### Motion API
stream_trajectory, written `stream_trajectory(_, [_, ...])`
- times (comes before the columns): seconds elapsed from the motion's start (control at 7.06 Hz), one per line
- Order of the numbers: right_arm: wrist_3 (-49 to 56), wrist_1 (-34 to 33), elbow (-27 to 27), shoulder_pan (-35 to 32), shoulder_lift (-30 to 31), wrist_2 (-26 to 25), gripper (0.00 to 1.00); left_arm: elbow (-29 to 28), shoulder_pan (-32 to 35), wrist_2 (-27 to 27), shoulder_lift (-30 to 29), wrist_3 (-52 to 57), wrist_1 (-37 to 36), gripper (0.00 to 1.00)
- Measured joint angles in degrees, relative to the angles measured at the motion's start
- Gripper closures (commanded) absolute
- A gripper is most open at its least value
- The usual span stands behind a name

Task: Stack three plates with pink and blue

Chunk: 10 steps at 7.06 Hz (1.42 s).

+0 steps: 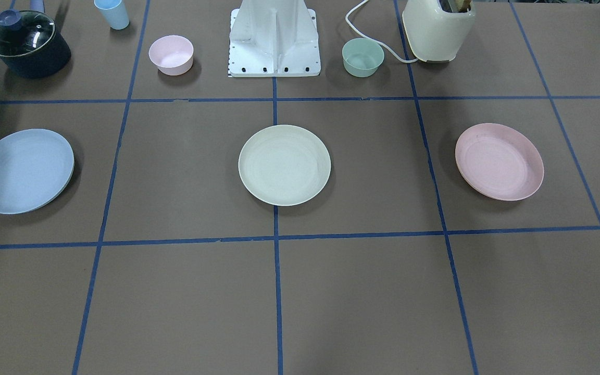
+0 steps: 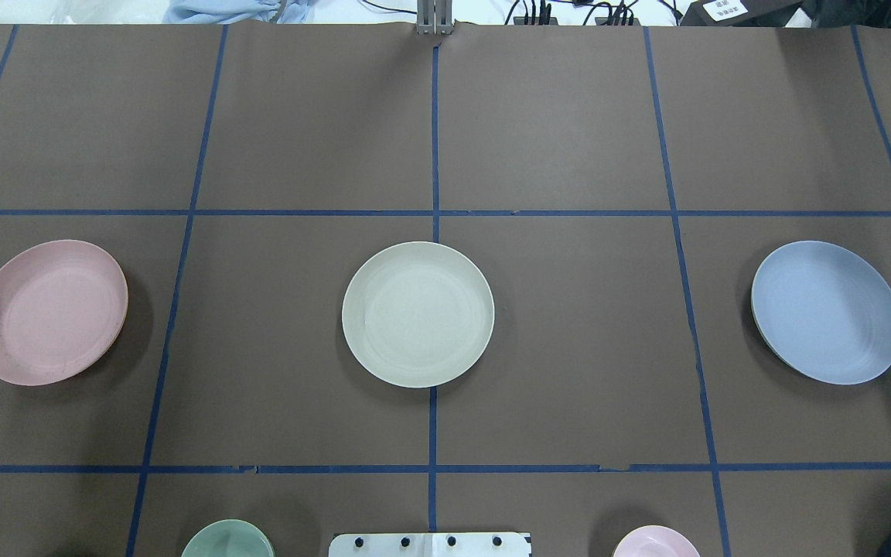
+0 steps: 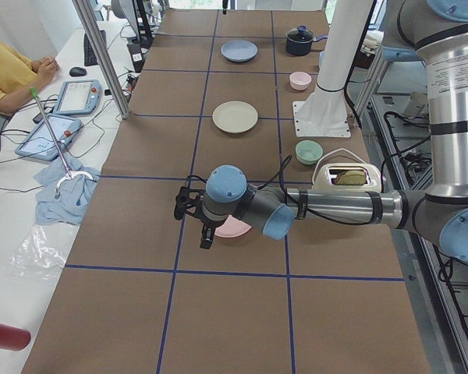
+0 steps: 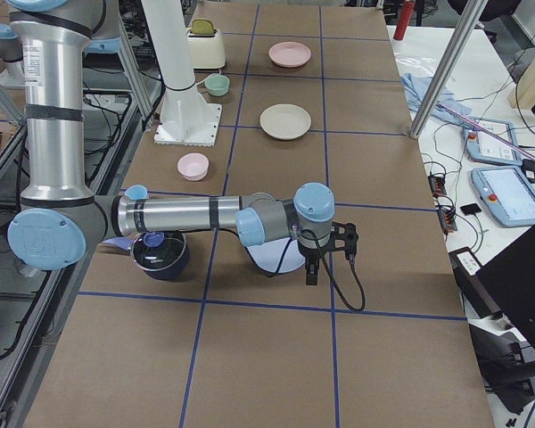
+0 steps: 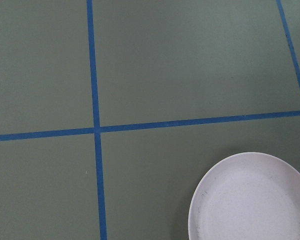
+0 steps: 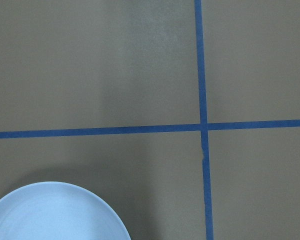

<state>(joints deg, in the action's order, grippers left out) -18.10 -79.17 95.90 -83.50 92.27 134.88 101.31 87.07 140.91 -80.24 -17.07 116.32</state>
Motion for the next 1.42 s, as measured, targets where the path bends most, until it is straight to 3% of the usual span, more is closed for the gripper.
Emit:
stream_trajectory(0.99, [-0.16, 0.72, 0.28, 1.34, 0.46, 0.98, 0.0, 0.61, -0.35, 0.57, 1.68, 1.49, 1.76, 0.01])
stream_trajectory(1.42, [-0.07, 2.1, 0.36, 2.29, 0.54, 1.99, 0.0, -1.59, -5.37, 0.74, 1.03, 0.44, 1.76, 0.01])
